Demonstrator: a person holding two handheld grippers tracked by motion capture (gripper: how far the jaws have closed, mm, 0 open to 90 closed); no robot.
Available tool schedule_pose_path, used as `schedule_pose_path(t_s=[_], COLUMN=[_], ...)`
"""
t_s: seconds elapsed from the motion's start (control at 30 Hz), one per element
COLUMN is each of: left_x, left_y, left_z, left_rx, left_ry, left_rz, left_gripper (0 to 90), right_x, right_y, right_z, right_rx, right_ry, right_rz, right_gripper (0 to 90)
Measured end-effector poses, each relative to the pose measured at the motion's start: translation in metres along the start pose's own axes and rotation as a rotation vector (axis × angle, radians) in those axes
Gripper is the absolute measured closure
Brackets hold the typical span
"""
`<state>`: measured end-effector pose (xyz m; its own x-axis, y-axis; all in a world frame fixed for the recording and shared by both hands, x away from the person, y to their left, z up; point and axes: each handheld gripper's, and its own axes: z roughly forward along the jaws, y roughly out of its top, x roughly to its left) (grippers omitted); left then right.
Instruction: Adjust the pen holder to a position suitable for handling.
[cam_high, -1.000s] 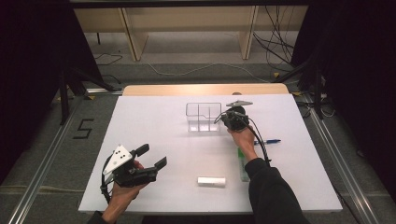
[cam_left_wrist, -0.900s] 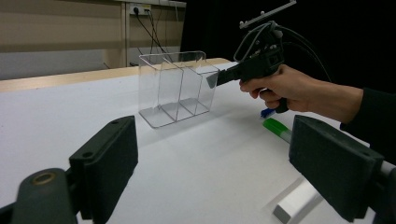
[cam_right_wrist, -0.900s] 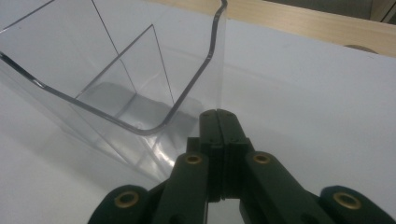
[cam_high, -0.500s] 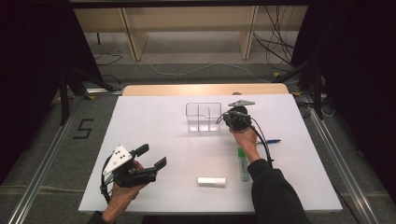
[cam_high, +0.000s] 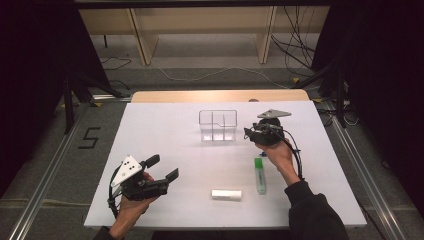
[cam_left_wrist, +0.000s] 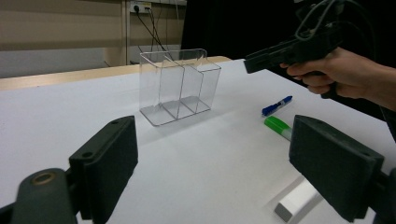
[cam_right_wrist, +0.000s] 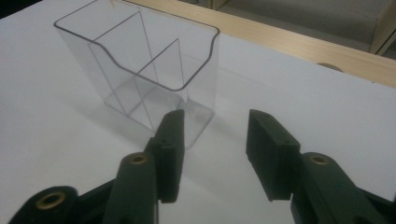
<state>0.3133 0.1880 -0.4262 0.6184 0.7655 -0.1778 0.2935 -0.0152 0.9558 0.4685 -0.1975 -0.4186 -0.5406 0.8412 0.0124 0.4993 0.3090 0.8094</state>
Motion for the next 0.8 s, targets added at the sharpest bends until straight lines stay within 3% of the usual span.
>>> schedule_pose_path(t_s=[0.03,0.2,0.37,0.53,0.8], left_x=[0.0,0.0,0.0,0.0,0.0], left_y=[0.0,0.0,0.001,0.001,0.001], left_z=[0.0,0.0,0.0,0.0,0.0], left_rx=[-0.001,0.001,-0.001,-0.004,-0.003], left_ry=[0.0,-0.002,-0.004,-0.005,-0.007], left_rz=[0.001,0.002,0.005,0.004,0.005], left_gripper=[15.1,15.1,15.1,15.1,15.1], right_x=[0.001,0.005,0.005,-0.004,-0.019], right_y=[-0.002,-0.012,-0.015,-0.016,-0.018], right_z=[-0.009,-0.025,-0.031,-0.036,-0.04], right_rx=[0.009,0.039,0.064,0.083,0.145], right_ry=[0.012,0.033,0.044,0.058,0.051], right_rz=[0.0,-0.01,-0.029,-0.027,-0.078], right_gripper=[49.3,40.1,37.7,34.2,30.1])
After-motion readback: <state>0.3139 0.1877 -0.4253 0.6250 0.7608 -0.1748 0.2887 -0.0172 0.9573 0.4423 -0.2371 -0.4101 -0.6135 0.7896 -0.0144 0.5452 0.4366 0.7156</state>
